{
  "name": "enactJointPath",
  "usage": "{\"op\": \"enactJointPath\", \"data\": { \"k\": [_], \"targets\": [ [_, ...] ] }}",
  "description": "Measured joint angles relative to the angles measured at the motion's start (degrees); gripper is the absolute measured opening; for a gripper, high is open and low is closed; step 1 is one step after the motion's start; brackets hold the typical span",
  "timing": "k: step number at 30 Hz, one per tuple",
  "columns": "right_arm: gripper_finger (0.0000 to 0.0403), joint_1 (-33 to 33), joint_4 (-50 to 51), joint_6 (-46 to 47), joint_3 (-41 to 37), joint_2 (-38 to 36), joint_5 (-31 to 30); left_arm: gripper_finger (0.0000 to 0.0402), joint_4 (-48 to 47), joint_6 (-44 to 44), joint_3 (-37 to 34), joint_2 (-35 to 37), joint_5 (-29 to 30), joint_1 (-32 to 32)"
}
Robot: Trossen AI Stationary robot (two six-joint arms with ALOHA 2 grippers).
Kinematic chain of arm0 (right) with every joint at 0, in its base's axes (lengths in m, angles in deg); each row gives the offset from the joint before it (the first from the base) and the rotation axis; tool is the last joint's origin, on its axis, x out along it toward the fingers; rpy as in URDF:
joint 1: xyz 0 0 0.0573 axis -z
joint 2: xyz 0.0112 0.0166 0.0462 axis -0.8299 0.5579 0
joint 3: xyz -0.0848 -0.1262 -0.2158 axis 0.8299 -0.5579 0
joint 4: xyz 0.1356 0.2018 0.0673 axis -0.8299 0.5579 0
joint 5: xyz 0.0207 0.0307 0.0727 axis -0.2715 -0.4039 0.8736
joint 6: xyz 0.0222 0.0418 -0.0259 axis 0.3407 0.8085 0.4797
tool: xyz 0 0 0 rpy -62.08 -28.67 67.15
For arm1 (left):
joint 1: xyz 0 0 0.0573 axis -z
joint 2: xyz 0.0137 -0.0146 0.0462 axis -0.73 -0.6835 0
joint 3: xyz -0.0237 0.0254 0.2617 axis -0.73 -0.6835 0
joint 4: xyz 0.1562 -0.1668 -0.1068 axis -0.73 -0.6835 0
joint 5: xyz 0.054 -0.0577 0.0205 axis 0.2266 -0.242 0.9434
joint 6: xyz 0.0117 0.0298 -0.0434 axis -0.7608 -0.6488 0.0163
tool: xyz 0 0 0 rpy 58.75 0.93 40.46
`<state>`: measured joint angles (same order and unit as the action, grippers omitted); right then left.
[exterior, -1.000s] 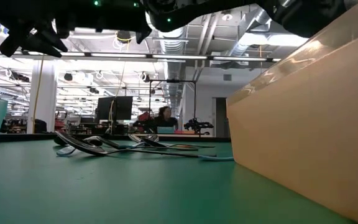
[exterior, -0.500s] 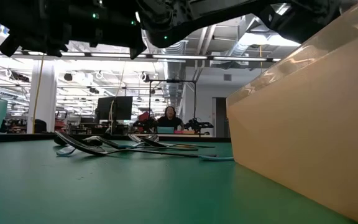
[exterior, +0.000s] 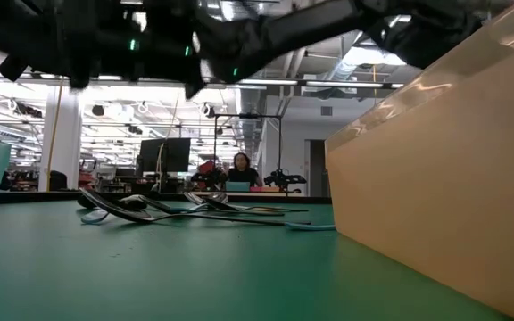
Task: Sort silverware by color (type)
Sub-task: Put the orange spoon into the green bin
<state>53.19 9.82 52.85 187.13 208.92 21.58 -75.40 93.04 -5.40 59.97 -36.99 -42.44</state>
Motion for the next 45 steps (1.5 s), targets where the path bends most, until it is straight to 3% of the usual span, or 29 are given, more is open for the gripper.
{"op": "enactJointPath", "data": {
  "k": [7,21,45],
  "targets": [
    [0.0001,1.1,-1.7,5.4,0.9,2.6,1.1,0.0105,0.0,-0.3,0.0,0.0,-1.5,0.0],
    [0.0001,1.5,4.2,2.1,0.9,2.8,0.9,0.0105,0.0,-1.1,0.0,0.0,-1.5,0.0],
    [0.0001,1.4,4.9,2.0,0.5,2.8,0.3,0.0105,0.0,-1.4,0.0,0.0,-1.5,0.0]
  ]
}}
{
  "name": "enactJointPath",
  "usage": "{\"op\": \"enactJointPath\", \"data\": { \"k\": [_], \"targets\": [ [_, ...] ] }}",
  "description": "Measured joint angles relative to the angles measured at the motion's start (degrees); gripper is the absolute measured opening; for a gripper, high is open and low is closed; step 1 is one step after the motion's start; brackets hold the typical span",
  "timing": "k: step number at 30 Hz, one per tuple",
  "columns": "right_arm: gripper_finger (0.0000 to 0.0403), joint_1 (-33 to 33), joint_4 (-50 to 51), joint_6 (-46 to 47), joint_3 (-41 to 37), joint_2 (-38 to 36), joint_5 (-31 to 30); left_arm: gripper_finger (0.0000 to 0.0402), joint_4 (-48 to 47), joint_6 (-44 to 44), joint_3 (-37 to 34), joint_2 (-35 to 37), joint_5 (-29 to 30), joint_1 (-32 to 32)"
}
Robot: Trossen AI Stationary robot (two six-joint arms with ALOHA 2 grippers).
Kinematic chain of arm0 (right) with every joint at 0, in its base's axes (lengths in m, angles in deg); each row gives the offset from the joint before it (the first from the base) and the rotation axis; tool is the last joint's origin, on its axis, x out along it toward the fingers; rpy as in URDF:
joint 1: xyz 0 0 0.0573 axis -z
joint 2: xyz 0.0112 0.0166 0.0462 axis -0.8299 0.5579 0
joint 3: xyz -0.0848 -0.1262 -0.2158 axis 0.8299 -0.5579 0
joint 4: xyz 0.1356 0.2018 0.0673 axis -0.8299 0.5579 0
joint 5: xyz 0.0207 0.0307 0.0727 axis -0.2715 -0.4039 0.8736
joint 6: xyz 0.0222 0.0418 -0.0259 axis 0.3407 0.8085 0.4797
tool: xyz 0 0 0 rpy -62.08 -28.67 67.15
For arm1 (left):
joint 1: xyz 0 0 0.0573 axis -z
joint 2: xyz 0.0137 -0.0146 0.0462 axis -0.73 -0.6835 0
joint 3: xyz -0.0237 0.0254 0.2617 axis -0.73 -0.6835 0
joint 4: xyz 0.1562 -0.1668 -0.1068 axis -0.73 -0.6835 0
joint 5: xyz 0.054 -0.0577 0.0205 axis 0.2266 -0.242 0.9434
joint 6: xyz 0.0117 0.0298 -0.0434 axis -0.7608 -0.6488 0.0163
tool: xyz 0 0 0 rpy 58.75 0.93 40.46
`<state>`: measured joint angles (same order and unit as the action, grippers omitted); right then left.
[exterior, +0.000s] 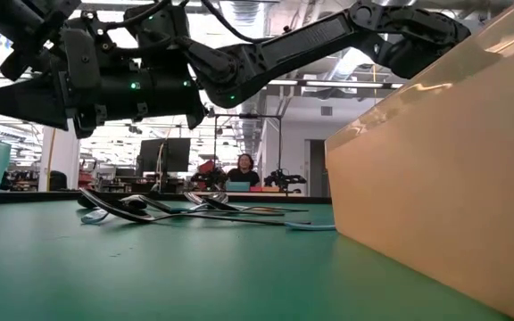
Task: Sort silverware by color (type)
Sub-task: Put the orange spoon into the green bin
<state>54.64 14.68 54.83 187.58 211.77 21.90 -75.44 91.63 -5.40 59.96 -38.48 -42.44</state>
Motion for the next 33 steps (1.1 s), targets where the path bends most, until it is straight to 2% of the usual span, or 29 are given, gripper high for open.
{"op": "enactJointPath", "data": {
  "k": [3,20,33],
  "targets": [
    [0.0001,0.0,-2.9,2.0,0.1,1.1,0.7,0.0105,0.0,-0.1,0.0,0.0,0.0,0.0],
    [0.0003,0.7,-2.7,4.9,0.0,1.7,0.7,0.0105,0.0,-1.2,0.0,0.0,-0.1,0.0],
    [0.0054,0.7,-2.8,3.6,0.0,1.8,0.2,0.0105,0.0,-1.2,0.0,0.0,-0.2,0.0]
  ]
}}
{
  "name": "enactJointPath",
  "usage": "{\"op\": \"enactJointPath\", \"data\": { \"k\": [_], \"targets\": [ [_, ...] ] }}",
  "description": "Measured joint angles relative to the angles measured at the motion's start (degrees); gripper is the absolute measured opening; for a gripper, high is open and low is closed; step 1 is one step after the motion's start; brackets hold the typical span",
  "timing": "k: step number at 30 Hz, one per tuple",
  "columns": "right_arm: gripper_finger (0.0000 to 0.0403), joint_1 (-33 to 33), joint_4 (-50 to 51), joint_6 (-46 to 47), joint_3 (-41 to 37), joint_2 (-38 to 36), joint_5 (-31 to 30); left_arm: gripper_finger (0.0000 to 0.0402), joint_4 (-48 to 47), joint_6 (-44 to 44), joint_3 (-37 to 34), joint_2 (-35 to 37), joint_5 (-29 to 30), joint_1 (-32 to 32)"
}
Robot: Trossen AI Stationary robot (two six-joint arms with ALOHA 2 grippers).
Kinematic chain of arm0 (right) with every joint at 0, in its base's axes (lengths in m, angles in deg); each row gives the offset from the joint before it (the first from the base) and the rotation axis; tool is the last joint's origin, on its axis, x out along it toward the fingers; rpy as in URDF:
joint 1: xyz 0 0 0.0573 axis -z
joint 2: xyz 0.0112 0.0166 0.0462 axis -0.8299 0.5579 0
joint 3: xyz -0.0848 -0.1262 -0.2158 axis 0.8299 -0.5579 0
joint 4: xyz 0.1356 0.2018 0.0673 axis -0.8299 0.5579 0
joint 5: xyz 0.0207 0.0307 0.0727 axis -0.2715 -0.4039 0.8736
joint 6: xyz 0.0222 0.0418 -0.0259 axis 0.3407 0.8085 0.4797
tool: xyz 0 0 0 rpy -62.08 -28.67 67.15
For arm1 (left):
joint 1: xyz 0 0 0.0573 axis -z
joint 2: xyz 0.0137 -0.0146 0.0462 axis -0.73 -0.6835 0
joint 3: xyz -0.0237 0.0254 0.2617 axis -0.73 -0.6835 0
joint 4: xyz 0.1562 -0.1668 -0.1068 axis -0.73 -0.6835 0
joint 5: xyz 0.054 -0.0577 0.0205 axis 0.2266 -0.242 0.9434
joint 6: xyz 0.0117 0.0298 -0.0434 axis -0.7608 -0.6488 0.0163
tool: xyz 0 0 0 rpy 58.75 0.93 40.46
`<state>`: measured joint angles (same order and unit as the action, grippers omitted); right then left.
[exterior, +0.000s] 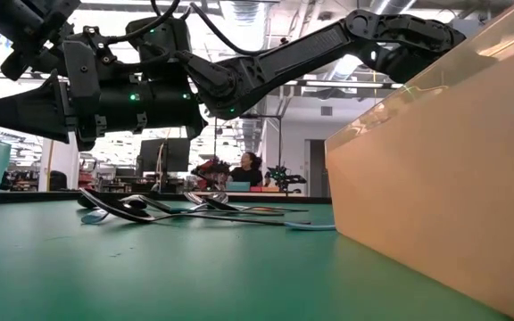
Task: Sort silverware by color (type)
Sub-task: Put the orange spoon into the green bin, then put the blue spoon into the pink bin
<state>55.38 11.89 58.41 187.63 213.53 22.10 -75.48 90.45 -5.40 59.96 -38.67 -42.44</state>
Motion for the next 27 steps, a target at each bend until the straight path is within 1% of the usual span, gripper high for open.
{"op": "enactJointPath", "data": {
  "k": [6,10,13,16,18,21,23,27],
  "targets": [
    [0.0061,0.0,0.0,-1.1,0.0,0.0,-0.2,0.0105,0.0,0.0,0.0,0.0,-0.2,0.0],
    [0.0062,0.3,1.8,-6.8,0.0,-1.0,-2.1,0.0105,0.0,0.1,0.0,0.0,-1.4,0.0],
    [0.0062,0.8,8.8,-13.0,0.0,-4.5,-8.3,0.0105,-0.2,0.1,0.0,0.0,-1.8,0.0],
    [0.0062,1.3,17.7,-19.3,0.0,-10.8,-17.9,0.0105,-0.9,0.2,0.0,0.0,-1.8,0.0],
    [0.0062,1.7,23.0,-20.4,0.2,-14.7,-25.8,0.0105,-1.6,0.2,0.0,0.0,-1.8,0.0],
    [0.0062,2.2,30.0,-18.3,0.3,-18.2,-36.7,0.0105,-2.1,0.7,0.0,0.0,-1.7,0.0],
    [0.0062,2.8,32.2,-15.6,0.1,-18.3,-39.7,0.0105,-2.1,0.7,0.0,0.0,-1.7,0.0],
    [0.0062,4.0,35.0,-8.1,-0.1,-18.2,-40.8,0.0105,-2.1,0.6,0.0,0.0,-1.3,0.0]
  ]
}}
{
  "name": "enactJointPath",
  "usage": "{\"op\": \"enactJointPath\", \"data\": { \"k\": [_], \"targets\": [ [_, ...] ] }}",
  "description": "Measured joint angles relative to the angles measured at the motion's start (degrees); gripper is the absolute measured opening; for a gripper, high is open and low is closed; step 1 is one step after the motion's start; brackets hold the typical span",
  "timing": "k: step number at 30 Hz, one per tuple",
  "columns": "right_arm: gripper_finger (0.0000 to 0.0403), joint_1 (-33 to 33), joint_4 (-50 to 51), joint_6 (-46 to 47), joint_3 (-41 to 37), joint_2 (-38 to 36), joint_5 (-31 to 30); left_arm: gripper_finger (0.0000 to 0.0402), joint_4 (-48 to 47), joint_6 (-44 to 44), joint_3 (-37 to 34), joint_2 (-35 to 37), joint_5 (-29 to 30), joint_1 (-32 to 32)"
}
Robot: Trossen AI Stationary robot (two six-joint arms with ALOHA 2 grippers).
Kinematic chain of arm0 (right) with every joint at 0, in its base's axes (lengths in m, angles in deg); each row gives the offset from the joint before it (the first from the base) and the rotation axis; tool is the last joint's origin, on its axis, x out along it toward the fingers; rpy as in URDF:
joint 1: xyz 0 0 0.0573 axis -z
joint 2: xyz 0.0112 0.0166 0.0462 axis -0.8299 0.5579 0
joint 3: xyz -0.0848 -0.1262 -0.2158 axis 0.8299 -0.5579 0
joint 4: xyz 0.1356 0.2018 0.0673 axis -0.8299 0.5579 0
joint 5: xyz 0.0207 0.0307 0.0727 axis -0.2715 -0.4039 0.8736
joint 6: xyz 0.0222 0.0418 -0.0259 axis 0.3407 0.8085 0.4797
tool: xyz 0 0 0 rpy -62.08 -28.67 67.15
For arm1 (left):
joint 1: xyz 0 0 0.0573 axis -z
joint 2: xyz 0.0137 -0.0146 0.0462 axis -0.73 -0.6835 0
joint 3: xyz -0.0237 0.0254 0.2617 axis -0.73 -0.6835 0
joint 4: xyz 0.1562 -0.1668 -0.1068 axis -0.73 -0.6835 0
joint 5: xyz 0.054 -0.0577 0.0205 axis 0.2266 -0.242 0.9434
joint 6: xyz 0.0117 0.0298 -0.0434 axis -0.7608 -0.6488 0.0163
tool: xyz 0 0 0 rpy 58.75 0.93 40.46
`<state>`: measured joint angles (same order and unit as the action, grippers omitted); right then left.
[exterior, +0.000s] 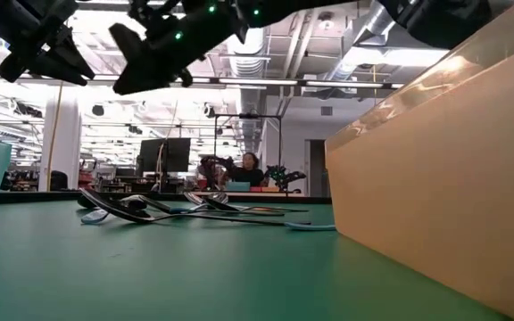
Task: Sort silverware by color (type)
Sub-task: Put the blue spoon into the pink bin
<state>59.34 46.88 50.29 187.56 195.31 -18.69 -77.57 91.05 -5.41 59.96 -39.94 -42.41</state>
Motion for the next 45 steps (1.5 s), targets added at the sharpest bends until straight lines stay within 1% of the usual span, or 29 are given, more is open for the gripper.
{"op": "enactJointPath", "data": {
  "k": [4,7,10,15,18,21,25,29,32,34,37,40,42,43,45],
  "targets": [
    [0.0062,1.3,7.1,4.8,0.2,0.1,-0.1,0.0105,0.0,0.0,0.0,0.0,-0.3,0.0],
    [0.0062,2.0,12.0,4.7,-0.1,0.7,-0.1,0.0105,0.0,0.4,0.0,0.0,-0.4,0.0],
    [0.0062,2.1,11.8,2.6,-0.7,0.4,1.3,0.0105,0.0,0.6,0.0,0.0,-0.5,0.0],
    [0.0062,2.0,14.7,2.5,-0.8,0.5,1.2,0.0105,-0.4,1.1,0.0,0.0,-1.9,0.0],
    [0.0068,2.2,15.9,1.7,-0.8,0.5,1.2,0.0105,-2.1,1.7,0.0,0.0,-2.0,0.0],
    [0.0093,2.6,17.2,1.6,-0.8,0.3,1.3,0.0105,-3.2,2.1,0.0,0.0,-2.0,0.0],
    [0.0149,2.6,17.7,1.5,-0.7,-0.3,1.5,0.0105,-3.1,0.1,0.0,0.0,-1.8,0.0],
    [0.0208,2.5,21.8,1.4,0.4,-0.3,1.9,0.0105,-3.1,-1.0,0.0,0.0,-1.6,0.0],
    [0.0237,2.5,24.1,2.2,0.5,-0.3,1.8,0.0105,-3.1,-1.0,0.0,0.0,-2.3,0.0],
    [0.0244,2.6,24.3,2.4,0.3,-0.3,1.8,0.0105,-3.1,-0.7,0.0,0.0,-3.1,0.0],
    [0.0245,3.3,25.5,4.0,0.3,0.1,1.8,0.0105,-3.1,-0.1,0.0,0.0,-3.1,0.0],
    [0.0242,3.9,23.9,6.8,0.2,0.8,1.8,0.0105,-3.0,0.1,0.0,0.0,-2.1,0.0],
    [0.0241,3.7,18.9,6.1,0.4,2.5,1.7,0.0105,-2.9,0.6,0.0,0.0,-1.4,0.0],
    [0.024,3.3,16.9,4.6,0.4,3.0,2.7,0.0105,-2.8,0.9,0.0,0.0,-1.0,0.0],
    [0.024,2.3,16.0,0.0,0.1,3.9,6.9,0.0105,-2.8,1.5,0.0,0.0,-0.6,0.0]
  ]
}}
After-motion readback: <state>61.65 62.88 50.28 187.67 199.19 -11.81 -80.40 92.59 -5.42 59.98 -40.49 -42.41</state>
